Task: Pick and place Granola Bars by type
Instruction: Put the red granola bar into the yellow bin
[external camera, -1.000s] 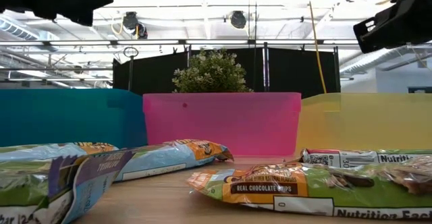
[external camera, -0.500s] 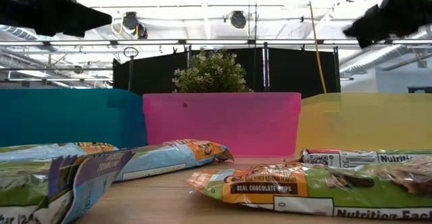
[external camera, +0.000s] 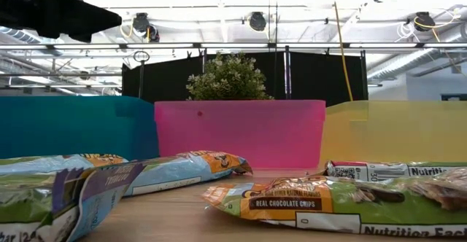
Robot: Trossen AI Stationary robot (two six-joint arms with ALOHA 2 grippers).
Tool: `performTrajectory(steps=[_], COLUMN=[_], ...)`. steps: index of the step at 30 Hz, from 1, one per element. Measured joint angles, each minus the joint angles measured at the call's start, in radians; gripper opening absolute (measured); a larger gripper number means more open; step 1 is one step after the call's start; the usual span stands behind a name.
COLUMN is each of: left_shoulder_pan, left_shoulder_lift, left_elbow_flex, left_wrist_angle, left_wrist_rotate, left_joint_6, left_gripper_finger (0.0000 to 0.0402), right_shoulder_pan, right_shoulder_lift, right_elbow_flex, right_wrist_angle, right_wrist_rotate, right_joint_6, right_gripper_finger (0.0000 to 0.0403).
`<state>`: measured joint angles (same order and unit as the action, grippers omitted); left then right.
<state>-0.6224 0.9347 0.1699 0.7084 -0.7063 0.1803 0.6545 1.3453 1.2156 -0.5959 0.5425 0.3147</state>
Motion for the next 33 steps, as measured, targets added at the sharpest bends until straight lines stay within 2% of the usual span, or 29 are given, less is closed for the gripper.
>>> performTrajectory(steps=[4, 7, 12, 16, 21, 28, 33], left_shoulder_pan=[0.0, 0.0, 0.0, 0.0, 0.0, 0.0, 0.0], left_shoulder_lift=[0.0, 0.0, 0.0, 0.0, 0.0, 0.0, 0.0], left_elbow_flex=[0.0, 0.0, 0.0, 0.0, 0.0, 0.0, 0.0], left_wrist_angle=[0.002, 0.034, 0.097, 0.112, 0.113, 0.108, 0.105], left_wrist_rotate=[0.0, 0.0, 0.001, 0.001, 0.001, 0.001, 0.001], left_joint_6=[-0.003, 0.032, 0.084, 0.097, 0.133, 0.129, 0.129], left_gripper_finger=[0.0051, 0.0051, 0.0051, 0.0051, 0.0051, 0.0051, 0.0051], right_shoulder_pan=[0.026, 0.031, 0.018, 0.015, 0.012, 0.007, 0.001], right_shoulder_lift=[0.274, 0.429, 0.555, 0.602, 0.604, 0.604, 0.604], right_elbow_flex=[0.264, 0.372, 0.394, 0.394, 0.395, 0.371, 0.307], right_wrist_angle=[-0.271, -0.353, -0.272, -0.24, -0.241, -0.228, -0.18], right_wrist_rotate=[-0.045, -0.12, -0.354, -0.387, -0.466, -0.462, -0.441], right_joint_6=[0.179, 0.254, 0.32, 0.403, 0.408, 0.408, 0.44], right_gripper_finger=[0.0, 0.0, 0.0, 0.001, 0.0075, 0.0203, 0.0257])
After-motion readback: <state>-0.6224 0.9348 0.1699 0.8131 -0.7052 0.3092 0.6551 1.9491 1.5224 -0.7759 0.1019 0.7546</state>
